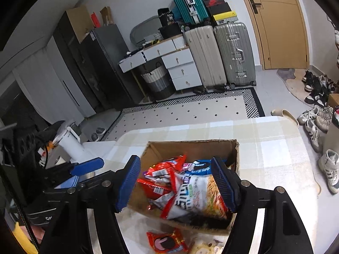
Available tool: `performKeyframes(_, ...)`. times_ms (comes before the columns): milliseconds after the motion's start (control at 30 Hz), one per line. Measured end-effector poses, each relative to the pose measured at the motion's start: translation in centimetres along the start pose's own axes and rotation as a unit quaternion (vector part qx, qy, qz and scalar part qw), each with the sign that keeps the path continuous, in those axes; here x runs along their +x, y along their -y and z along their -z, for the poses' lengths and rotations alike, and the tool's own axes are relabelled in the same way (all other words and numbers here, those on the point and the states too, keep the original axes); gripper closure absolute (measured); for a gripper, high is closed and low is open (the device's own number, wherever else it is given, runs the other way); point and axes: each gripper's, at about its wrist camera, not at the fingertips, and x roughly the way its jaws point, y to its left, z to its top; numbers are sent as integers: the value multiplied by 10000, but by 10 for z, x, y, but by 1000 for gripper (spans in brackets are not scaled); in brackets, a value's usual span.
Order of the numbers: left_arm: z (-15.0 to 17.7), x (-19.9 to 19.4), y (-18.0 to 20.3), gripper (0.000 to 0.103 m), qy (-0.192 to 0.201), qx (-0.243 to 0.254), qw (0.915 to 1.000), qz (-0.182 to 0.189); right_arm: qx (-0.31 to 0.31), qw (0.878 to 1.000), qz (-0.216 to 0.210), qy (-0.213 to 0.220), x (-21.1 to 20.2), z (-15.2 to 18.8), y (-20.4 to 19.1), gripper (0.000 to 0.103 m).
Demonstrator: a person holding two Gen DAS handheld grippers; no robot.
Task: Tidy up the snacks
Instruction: 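Withdraw both grippers from the box toward the remaining two snacks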
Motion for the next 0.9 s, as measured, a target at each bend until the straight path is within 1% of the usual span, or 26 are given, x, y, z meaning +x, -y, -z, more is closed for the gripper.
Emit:
performKeyframes(67, 6, -8, 2, 50, 62, -32, 10000, 44, -32, 10000, -61, 65, -13, 5, -5, 33)
performKeyframes(100, 11, -17, 6, 49, 160, -49, 9998, 62, -55, 9999, -74, 107, -20, 7, -9, 33)
performKeyframes(167, 19, -30, 12, 43, 251, -3, 9997, 53, -149, 9995, -139, 221, -37, 11, -16, 32)
performKeyframes(233, 27, -46, 22, 41, 398, 55, 9992, 51, -235, 9986, -230, 404, -56, 18, -23, 31)
performKeyframes(300, 34, -62, 30, 35, 521, 108, 9986, 83, -329, 9978, -248, 526, -75, 23, -28, 31)
performKeyframes(367, 37, -74, 39, 31, 597, 167, 9980, 111, -400, 9967, -250, 663, -95, 32, -35, 31)
performKeyframes(467, 48, -97, 52, 25, 790, 241, 9965, 102, -410, 9949, -262, 886, -124, 48, -43, 25)
performKeyframes(500, 53, -106, 56, 24, 899, 263, 9956, 91, -325, 9939, -257, 1018, -135, 55, -46, 20)
performKeyframes(533, 55, -112, 59, 24, 966, 288, 9949, 54, -245, 9931, -291, 1107, -143, 62, -47, 18)
performKeyframes(600, 66, -127, 65, 24, 1071, 262, 9939, -30, -126, 9912, -416, 1248, -158, 76, -52, 17)
performKeyframes(667, 77, -140, 67, 23, 1148, 152, 9933, 23, -126, 9899, -384, 1362, -171, 91, -59, 15)
performKeyframes(767, 95, -163, 66, 20, 1271, -6, 9919, -10, -148, 9888, -362, 1438, -189, 112, -68, 15)
performKeyframes(800, 101, -170, 67, 18, 1335, -7, 9910, -27, -129, 9883, -409, 1462, -194, 118, -70, 15)
performKeyframes(900, 113, -187, 66, 16, 1465, 23, 9891, -115, -53, 9864, -409, 1590, -209, 136, -75, 12)
